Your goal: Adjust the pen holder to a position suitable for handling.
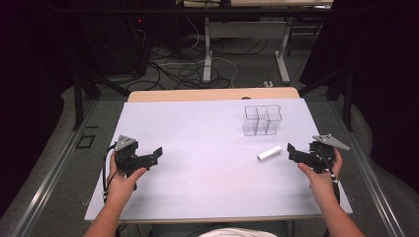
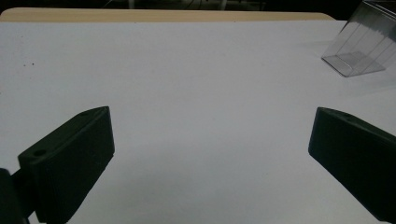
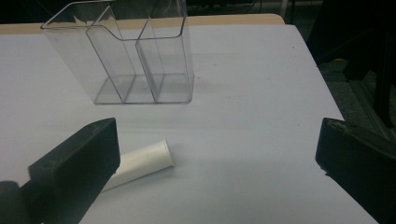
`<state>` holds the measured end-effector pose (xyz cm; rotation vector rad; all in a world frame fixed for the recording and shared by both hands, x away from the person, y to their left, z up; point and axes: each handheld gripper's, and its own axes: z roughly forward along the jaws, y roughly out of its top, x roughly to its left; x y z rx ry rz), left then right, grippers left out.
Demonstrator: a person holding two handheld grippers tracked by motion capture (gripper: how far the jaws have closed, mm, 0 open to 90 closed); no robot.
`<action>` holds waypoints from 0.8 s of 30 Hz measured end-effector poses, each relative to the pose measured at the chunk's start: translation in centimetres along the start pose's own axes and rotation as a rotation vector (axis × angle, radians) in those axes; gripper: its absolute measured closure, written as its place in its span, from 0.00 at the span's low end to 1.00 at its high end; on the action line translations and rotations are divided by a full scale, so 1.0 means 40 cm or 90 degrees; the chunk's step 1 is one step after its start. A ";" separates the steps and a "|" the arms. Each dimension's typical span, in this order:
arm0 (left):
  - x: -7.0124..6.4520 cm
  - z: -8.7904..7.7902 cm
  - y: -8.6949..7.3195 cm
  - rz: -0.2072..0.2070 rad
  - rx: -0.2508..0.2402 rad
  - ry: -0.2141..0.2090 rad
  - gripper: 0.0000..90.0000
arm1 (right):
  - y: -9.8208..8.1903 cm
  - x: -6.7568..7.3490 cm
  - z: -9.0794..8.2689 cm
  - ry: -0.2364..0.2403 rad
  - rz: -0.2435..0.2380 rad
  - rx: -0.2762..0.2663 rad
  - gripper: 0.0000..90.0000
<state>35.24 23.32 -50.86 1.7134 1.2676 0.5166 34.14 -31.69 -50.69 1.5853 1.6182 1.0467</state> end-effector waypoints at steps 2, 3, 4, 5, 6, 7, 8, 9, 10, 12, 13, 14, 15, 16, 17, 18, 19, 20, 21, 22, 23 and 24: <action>0.002 0.000 0.001 -0.004 -0.003 0.004 0.00 | 0.003 0.001 0.005 0.002 -0.004 0.003 0.00; 0.002 0.000 0.001 -0.006 -0.002 0.007 0.00 | 0.003 0.002 0.010 0.004 -0.010 0.000 0.00; 0.003 -0.001 0.001 -0.006 -0.003 0.009 0.00 | 0.004 0.005 0.015 0.007 -0.014 -0.002 0.00; 0.004 -0.005 -0.001 -0.006 -0.003 0.009 0.00 | 0.008 0.008 0.016 0.014 -0.019 0.013 0.00; 0.004 -0.005 -0.001 -0.006 -0.003 0.009 0.00 | 0.011 0.013 0.021 0.018 -0.019 0.010 0.00; 0.005 -0.007 -0.001 -0.005 -0.006 0.012 0.00 | 0.013 0.019 0.027 0.013 -0.023 -0.006 0.00; 0.005 -0.007 -0.001 -0.005 -0.006 0.012 0.00 | 0.013 0.019 0.027 0.013 -0.023 -0.006 0.00; 0.006 -0.008 -0.001 -0.005 -0.007 0.012 0.00 | 0.026 0.026 0.025 0.024 -0.039 0.007 0.00; 0.006 -0.009 0.000 -0.005 -0.009 0.012 0.00 | 0.032 0.030 0.026 0.022 -0.047 0.004 0.02; 0.006 -0.010 -0.001 -0.004 -0.010 0.012 0.00 | 0.049 0.034 0.029 0.021 -0.050 0.007 0.07; 0.006 -0.010 -0.001 -0.004 -0.010 0.012 0.00 | 0.059 0.033 0.032 0.021 -0.054 0.007 0.08; 0.005 -0.009 -0.001 -0.004 -0.010 0.012 0.00 | 0.069 0.035 0.036 0.019 -0.051 0.007 0.08; 0.005 -0.009 0.000 -0.003 -0.009 0.012 0.00 | 0.080 0.036 0.040 0.020 -0.050 0.010 0.08; 0.005 -0.009 0.000 -0.001 -0.010 0.012 0.00 | 0.091 0.037 0.045 0.025 -0.051 0.009 0.09; 0.005 -0.010 0.000 0.000 -0.009 0.012 0.00 | 0.101 0.040 0.050 0.028 -0.053 0.009 0.11; 0.005 -0.010 0.000 0.000 -0.009 0.012 0.00 | 0.111 0.044 0.053 0.024 -0.055 0.012 0.15; 0.005 -0.010 0.000 -0.002 -0.011 0.012 0.00 | 0.120 0.046 0.058 0.025 -0.058 0.012 0.17; 0.005 -0.011 0.000 -0.003 -0.010 0.012 0.00 | 0.130 0.046 0.061 0.026 -0.064 0.013 0.17; 0.006 -0.012 -0.001 -0.005 -0.014 0.014 0.00 | 0.138 0.048 0.066 0.028 -0.063 0.015 0.17; 0.006 -0.012 -0.001 -0.005 -0.014 0.014 0.00 | 0.147 0.048 0.071 0.031 -0.062 0.016 0.17; 0.006 -0.013 0.000 -0.005 -0.013 0.015 0.00 | 0.156 0.048 0.074 0.030 -0.061 0.022 0.18; 0.007 -0.014 -0.001 -0.005 -0.013 0.015 0.00 | 0.165 0.048 0.077 0.030 -0.062 0.022 0.20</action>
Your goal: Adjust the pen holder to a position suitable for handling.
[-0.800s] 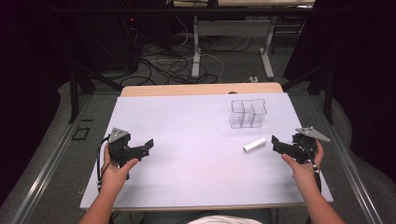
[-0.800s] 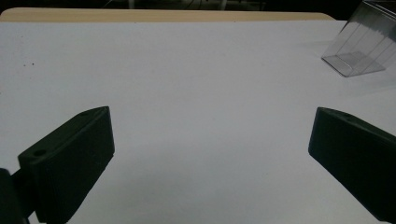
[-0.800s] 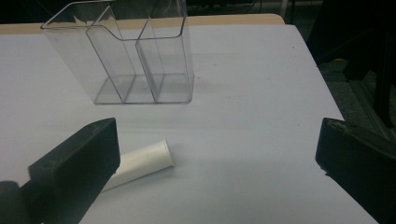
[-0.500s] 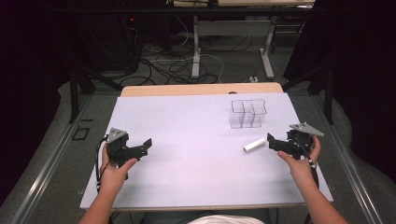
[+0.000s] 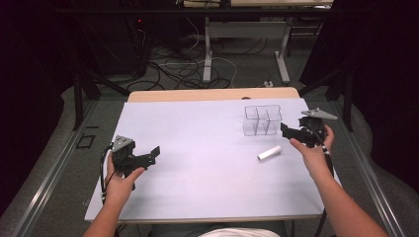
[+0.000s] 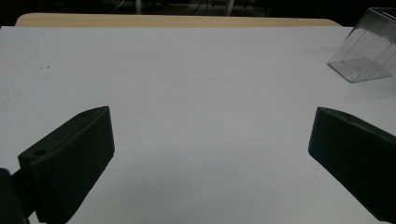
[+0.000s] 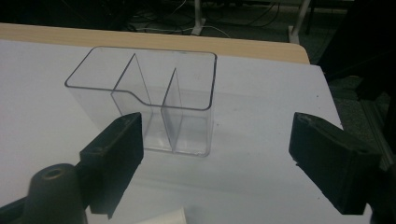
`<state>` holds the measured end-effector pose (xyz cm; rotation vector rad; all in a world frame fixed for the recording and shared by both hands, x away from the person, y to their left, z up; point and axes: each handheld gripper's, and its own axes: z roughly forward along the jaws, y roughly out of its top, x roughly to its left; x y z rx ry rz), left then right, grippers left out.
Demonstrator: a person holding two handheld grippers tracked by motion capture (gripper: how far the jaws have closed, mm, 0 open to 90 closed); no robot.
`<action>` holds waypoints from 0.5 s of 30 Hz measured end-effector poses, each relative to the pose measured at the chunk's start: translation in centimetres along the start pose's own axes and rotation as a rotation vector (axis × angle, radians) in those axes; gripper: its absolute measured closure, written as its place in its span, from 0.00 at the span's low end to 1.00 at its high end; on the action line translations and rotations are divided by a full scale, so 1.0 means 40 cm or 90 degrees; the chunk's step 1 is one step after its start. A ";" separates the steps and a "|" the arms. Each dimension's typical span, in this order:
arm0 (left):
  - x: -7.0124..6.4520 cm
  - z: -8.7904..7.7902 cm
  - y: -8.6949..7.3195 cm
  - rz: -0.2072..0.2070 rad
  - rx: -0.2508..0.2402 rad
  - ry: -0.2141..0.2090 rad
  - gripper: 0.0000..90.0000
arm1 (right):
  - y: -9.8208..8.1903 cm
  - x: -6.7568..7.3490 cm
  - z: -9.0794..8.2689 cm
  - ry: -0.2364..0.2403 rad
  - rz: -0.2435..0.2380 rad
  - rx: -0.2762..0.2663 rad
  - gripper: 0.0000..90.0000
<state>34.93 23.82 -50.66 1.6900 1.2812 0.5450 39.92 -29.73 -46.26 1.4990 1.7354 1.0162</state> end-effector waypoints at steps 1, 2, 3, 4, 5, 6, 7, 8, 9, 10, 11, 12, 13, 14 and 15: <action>0.000 0.000 0.000 0.000 0.000 0.000 0.00 | 0.009 -0.002 0.003 -0.003 -0.005 0.000 0.21; 0.001 0.000 0.000 -0.001 0.000 0.001 0.00 | 0.016 -0.001 0.007 -0.007 -0.001 -0.004 0.24; 0.001 0.000 0.000 -0.004 -0.001 0.001 0.00 | 0.025 -0.005 0.010 -0.004 -0.006 0.002 0.27; 0.001 0.000 0.000 -0.004 -0.001 0.001 0.00 | 0.033 -0.007 0.013 -0.004 -0.006 0.007 0.29; 0.001 0.001 -0.001 -0.005 0.000 0.001 0.00 | 0.040 -0.009 0.017 -0.007 -0.008 0.011 0.31; 0.001 0.001 -0.001 -0.006 0.001 0.001 0.00 | 0.047 -0.009 0.021 -0.009 -0.003 0.009 0.35; 0.001 0.002 -0.001 -0.004 0.000 0.001 0.00 | 0.047 -0.009 0.021 -0.009 -0.003 0.009 0.35; 0.001 0.002 -0.001 -0.004 0.002 0.001 0.00 | 0.061 -0.013 0.028 -0.009 -0.005 0.014 0.38; 0.002 0.003 -0.001 -0.004 0.001 0.002 0.00 | 0.067 -0.014 0.033 -0.010 -0.005 0.013 0.40; 0.002 0.003 -0.001 -0.004 0.001 0.002 0.00 | 0.073 -0.015 0.038 -0.011 -0.004 0.011 0.41; 0.002 0.003 -0.002 -0.004 0.001 0.002 0.00 | 0.079 -0.014 0.042 -0.012 -0.001 0.016 0.41; 0.002 0.003 -0.002 -0.004 0.001 0.002 0.00 | 0.085 -0.014 0.048 -0.017 -0.003 0.016 0.42; 0.003 0.003 -0.002 -0.006 0.002 0.002 0.00 | 0.090 -0.014 0.055 -0.022 -0.008 0.012 0.42; 0.003 0.003 -0.002 -0.006 0.002 0.002 0.00 | 0.095 -0.014 0.059 -0.023 -0.010 0.020 0.43; 0.005 0.003 -0.002 -0.007 0.001 0.002 0.00 | 0.100 -0.013 0.066 -0.020 -0.008 0.019 0.45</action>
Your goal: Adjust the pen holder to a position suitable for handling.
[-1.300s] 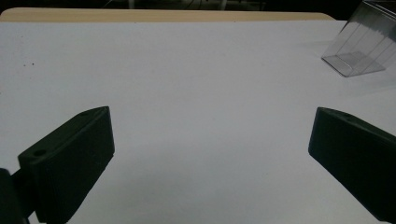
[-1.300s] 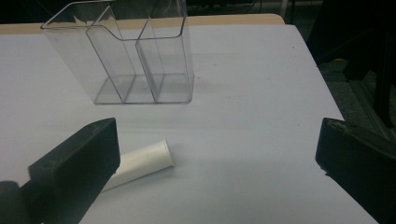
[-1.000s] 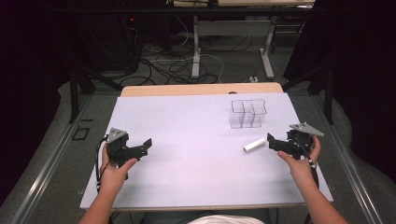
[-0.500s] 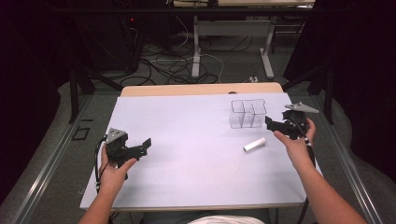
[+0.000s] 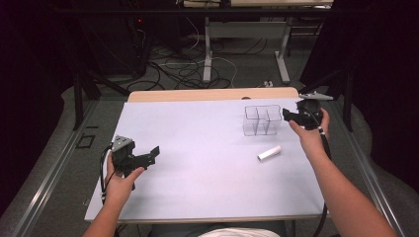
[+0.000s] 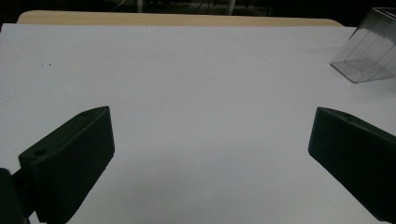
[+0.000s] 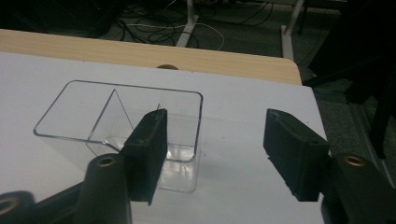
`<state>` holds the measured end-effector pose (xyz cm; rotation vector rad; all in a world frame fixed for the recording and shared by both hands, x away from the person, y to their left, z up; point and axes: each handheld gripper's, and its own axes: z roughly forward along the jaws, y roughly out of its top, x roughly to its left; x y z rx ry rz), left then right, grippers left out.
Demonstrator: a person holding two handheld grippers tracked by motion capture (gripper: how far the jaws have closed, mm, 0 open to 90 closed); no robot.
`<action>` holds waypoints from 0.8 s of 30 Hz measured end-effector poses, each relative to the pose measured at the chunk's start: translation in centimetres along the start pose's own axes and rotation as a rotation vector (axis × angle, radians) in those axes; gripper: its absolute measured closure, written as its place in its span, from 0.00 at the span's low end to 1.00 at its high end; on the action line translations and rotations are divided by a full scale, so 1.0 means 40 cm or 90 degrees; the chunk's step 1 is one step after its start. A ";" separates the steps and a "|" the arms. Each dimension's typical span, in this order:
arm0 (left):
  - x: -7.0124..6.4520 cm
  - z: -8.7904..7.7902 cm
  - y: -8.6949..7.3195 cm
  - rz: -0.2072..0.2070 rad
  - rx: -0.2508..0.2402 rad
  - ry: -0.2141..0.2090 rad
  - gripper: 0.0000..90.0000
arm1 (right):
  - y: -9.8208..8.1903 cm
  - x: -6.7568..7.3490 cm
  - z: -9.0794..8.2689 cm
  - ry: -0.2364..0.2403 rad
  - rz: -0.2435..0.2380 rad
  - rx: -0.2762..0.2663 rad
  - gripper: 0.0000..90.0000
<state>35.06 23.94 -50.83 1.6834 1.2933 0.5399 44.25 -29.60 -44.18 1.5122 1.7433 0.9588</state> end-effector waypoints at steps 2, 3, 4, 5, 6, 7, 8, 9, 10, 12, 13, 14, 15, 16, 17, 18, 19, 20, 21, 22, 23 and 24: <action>0.001 0.000 0.000 0.000 0.001 0.001 0.00 | 0.008 0.001 0.013 0.000 -0.003 0.007 0.45; 0.002 0.001 0.000 -0.001 0.001 0.001 0.00 | 0.012 0.001 0.018 -0.005 -0.005 0.012 0.46; 0.003 0.001 -0.001 -0.001 0.001 0.002 0.00 | 0.014 0.001 0.026 -0.007 -0.007 0.012 0.47; 0.004 0.001 -0.001 -0.002 0.002 0.003 0.00 | 0.016 0.001 0.031 -0.011 -0.006 0.016 0.51; 0.004 0.001 -0.001 -0.002 0.002 0.003 0.00 | 0.017 0.001 0.037 -0.008 -0.002 0.017 0.55; 0.005 0.001 -0.001 -0.003 0.002 0.004 0.00 | 0.017 0.002 0.043 -0.006 0.000 0.018 0.58; 0.005 0.001 -0.001 -0.003 0.002 0.004 0.00 | 0.018 0.003 0.048 -0.011 -0.006 0.019 0.61; 0.006 0.002 -0.001 -0.003 0.002 0.004 0.00 | 0.019 0.005 0.054 -0.014 -0.008 0.020 0.64; 0.006 0.002 -0.001 -0.003 0.003 0.003 0.00 | 0.018 0.003 0.060 -0.015 -0.015 0.022 0.66; 0.006 0.003 -0.002 -0.003 0.004 0.004 0.00 | 0.016 -0.001 0.074 -0.020 -0.014 0.029 0.70; 0.006 0.004 -0.002 -0.002 0.005 0.004 0.00 | 0.015 -0.002 0.081 -0.020 -0.011 0.032 0.73; 0.005 0.004 -0.002 -0.002 0.006 0.004 0.00 | 0.013 -0.004 0.088 -0.018 -0.012 0.035 0.75; 0.005 0.005 -0.002 -0.002 0.007 0.003 0.00 | 0.012 -0.004 0.094 -0.018 -0.013 0.039 0.76; 0.005 0.005 -0.003 -0.002 0.005 0.004 0.00 | 0.010 -0.005 0.101 -0.016 -0.016 0.042 0.78; 0.005 0.005 -0.003 -0.002 0.006 0.004 0.00 | 0.009 -0.005 0.107 -0.014 -0.018 0.045 0.81; 0.005 0.005 -0.003 -0.002 0.006 0.004 0.00 | 0.007 -0.005 0.113 -0.013 -0.020 0.049 0.83; 0.005 0.006 -0.003 -0.002 0.006 0.004 0.00 | 0.005 -0.005 0.120 -0.009 -0.019 0.055 0.85; 0.006 0.006 -0.003 -0.001 0.007 0.005 0.00 | 0.003 -0.006 0.127 -0.007 -0.020 0.057 0.86; 0.006 0.006 -0.003 -0.001 0.007 0.005 0.00 | 0.001 -0.006 0.133 -0.008 -0.021 0.061 0.87; 0.006 0.006 -0.004 -0.001 0.008 0.006 0.00 | -0.001 -0.005 0.141 -0.005 -0.019 0.062 0.88; 0.006 0.006 -0.004 -0.001 0.008 0.006 0.01 | -0.004 -0.005 0.148 -0.005 -0.021 0.066 0.88; 0.007 0.006 -0.004 -0.001 0.008 0.006 0.01 | -0.006 -0.004 0.154 -0.004 -0.024 0.068 0.89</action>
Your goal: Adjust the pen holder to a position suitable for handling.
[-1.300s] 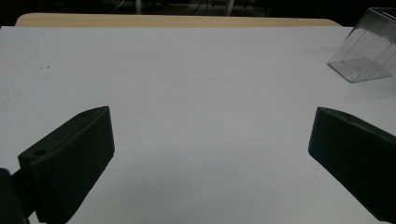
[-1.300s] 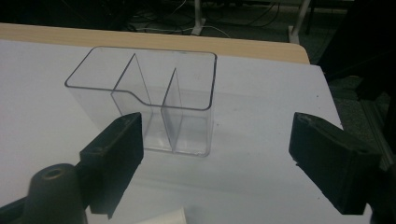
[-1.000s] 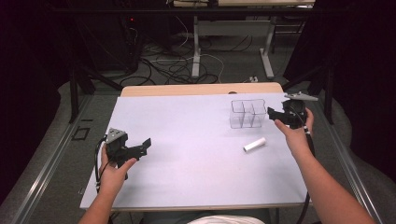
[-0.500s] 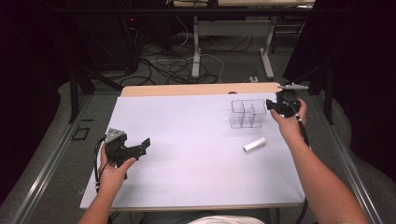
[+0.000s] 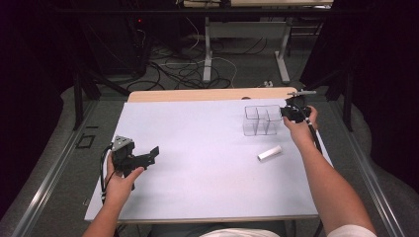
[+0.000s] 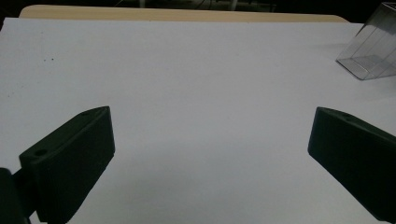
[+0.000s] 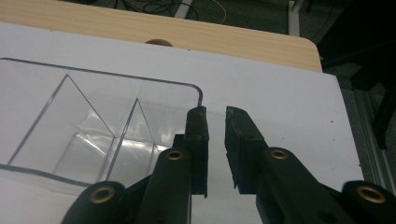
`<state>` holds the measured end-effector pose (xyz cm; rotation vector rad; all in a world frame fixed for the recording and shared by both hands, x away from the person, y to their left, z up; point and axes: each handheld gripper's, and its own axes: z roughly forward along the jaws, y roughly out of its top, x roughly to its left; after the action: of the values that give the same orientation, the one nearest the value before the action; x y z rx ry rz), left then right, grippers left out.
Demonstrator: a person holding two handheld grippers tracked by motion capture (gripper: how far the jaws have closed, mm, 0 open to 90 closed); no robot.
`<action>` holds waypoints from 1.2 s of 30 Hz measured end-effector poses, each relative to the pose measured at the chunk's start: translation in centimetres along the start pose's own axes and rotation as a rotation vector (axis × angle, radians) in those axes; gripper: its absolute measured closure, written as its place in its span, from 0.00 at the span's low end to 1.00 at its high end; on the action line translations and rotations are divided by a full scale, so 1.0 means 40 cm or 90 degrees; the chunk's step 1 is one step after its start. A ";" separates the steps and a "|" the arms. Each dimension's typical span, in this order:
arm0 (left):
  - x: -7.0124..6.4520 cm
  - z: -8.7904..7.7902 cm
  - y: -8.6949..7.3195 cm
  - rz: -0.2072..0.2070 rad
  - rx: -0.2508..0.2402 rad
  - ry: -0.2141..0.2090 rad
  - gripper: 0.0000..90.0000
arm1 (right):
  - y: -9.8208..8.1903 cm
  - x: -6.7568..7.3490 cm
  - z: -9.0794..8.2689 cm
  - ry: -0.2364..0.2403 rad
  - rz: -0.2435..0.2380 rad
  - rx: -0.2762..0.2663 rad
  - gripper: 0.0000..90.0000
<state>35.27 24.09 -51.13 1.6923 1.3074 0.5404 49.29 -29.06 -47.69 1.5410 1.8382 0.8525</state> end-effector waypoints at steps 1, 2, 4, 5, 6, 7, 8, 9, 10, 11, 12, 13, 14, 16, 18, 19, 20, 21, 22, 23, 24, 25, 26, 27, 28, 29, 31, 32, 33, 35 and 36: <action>0.000 0.000 0.000 -0.001 0.000 0.000 0.01 | 0.000 0.000 0.000 0.000 0.000 0.000 0.89; 0.000 0.001 0.000 0.000 0.000 0.001 0.01 | -0.002 0.001 0.008 -0.005 -0.004 0.003 0.92; 0.000 0.002 -0.001 -0.001 0.000 0.001 0.01 | -0.003 0.001 0.015 -0.004 0.002 0.002 0.94; 0.000 0.002 -0.001 -0.001 0.000 0.001 0.01 | -0.003 0.001 0.015 -0.004 0.002 0.002 0.94; 0.000 0.001 -0.001 -0.001 0.002 0.001 0.01 | -0.004 0.000 0.021 -0.003 0.005 0.005 0.96; 0.000 0.002 -0.001 0.000 0.005 0.001 0.01 | -0.004 -0.002 0.023 -0.004 0.004 0.005 0.97; 0.000 0.002 -0.001 0.000 0.005 0.001 0.01 | -0.004 -0.002 0.023 -0.004 0.004 0.005 0.97; -0.001 0.002 -0.001 -0.001 0.006 0.001 0.01 | -0.005 -0.003 0.024 -0.001 0.009 0.007 0.98; -0.001 0.002 -0.001 0.000 0.007 0.001 0.01 | -0.006 -0.005 0.027 0.001 0.014 0.009 0.99; -0.001 0.003 -0.001 0.000 0.007 0.001 0.01 | -0.007 -0.006 0.028 0.001 0.015 0.011 1.00; -0.001 0.003 -0.001 0.000 0.007 0.001 0.01 | -0.008 -0.005 0.030 0.003 0.018 0.013 1.00; -0.001 0.003 -0.001 -0.001 0.005 0.001 0.01 | -0.010 -0.005 0.031 0.005 0.020 0.015 1.00; -0.001 0.004 -0.002 -0.001 0.005 0.002 0.01 | -0.011 -0.004 0.032 0.006 0.020 0.018 1.00; -0.001 0.004 -0.002 -0.001 0.005 0.001 0.01 | -0.014 -0.001 0.035 0.008 0.017 0.019 1.00; 0.000 0.004 -0.002 -0.002 0.005 0.001 0.01 | -0.017 0.000 0.038 0.005 0.016 0.022 1.00; 0.000 0.004 -0.002 -0.002 0.005 0.001 0.01 | -0.018 0.001 0.039 0.005 0.018 0.026 1.00; 0.000 0.004 -0.002 -0.003 0.005 0.001 0.01 | -0.020 0.000 0.041 0.006 0.018 0.023 1.00; 0.000 0.005 -0.002 -0.003 0.005 0.000 0.01 | -0.021 0.000 0.041 0.007 0.020 0.023 1.00; 0.000 0.005 -0.002 -0.003 0.005 0.000 0.01 | -0.021 0.001 0.041 0.006 0.019 0.023 1.00; 0.000 0.005 -0.002 -0.003 0.006 0.000 0.01 | -0.021 0.001 0.040 0.005 0.017 0.023 1.00; 0.000 0.005 -0.002 -0.003 0.006 0.000 0.01 | -0.021 0.001 0.040 0.003 0.015 0.021 1.00; 0.000 0.006 -0.002 -0.003 0.006 0.001 0.01 | -0.021 0.002 0.040 0.003 0.015 0.021 1.00; -0.001 0.007 -0.002 -0.003 0.006 0.000 0.01 | -0.021 0.003 0.040 0.002 0.012 0.020 1.00; -0.002 0.007 -0.002 -0.003 0.006 -0.001 0.01 | -0.021 0.003 0.041 0.006 0.007 0.020 1.00; -0.002 0.007 -0.002 -0.003 0.006 -0.001 0.01 | -0.021 0.006 0.040 0.006 0.004 0.020 1.00; -0.002 0.007 -0.002 -0.003 0.006 -0.001 0.01 | -0.021 0.011 0.041 0.010 0.004 0.020 1.00; -0.002 0.007 -0.002 -0.004 0.006 -0.001 0.01 | -0.022 0.020 0.040 0.016 -0.006 0.018 1.00; -0.002 0.007 -0.002 -0.003 0.006 -0.001 0.01 | -0.021 0.026 0.040 0.019 -0.009 0.018 1.00; -0.002 0.007 -0.002 -0.003 0.007 -0.001 0.01 | -0.022 0.032 0.041 0.022 -0.011 0.017 1.00; -0.002 0.007 -0.002 -0.003 0.006 -0.001 0.01 | -0.022 0.045 0.041 0.030 -0.013 0.014 1.00; -0.002 0.007 -0.002 -0.003 0.006 -0.001 0.01 | -0.023 0.051 0.041 0.033 -0.019 0.013 1.00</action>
<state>35.40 23.91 -51.32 1.6962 1.3148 0.5307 49.68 -26.98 -49.49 1.5141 1.9078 0.8703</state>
